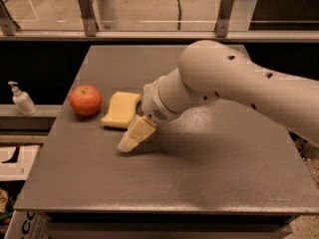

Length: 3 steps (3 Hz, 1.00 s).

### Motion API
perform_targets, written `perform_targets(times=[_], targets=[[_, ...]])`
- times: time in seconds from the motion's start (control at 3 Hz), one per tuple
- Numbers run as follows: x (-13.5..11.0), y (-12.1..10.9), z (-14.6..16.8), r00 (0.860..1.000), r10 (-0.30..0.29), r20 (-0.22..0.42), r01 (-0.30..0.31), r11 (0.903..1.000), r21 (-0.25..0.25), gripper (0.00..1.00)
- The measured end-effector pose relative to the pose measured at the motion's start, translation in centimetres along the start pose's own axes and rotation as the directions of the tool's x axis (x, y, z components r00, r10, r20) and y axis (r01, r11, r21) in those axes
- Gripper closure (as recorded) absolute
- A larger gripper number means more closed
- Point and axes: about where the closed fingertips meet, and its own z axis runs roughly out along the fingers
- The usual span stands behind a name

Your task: Move sponge near apple

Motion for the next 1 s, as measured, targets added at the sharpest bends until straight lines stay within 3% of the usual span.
perform_targets(times=[0.67, 1.0], targets=[[0.3, -1.4, -3.4, 0.979, 0.139, 0.15, -0.139, 0.9902, -0.009, 0.0], [0.5, -1.4, -5.5, 0.964, 0.17, 0.206, -0.169, 0.9854, -0.022, 0.0]])
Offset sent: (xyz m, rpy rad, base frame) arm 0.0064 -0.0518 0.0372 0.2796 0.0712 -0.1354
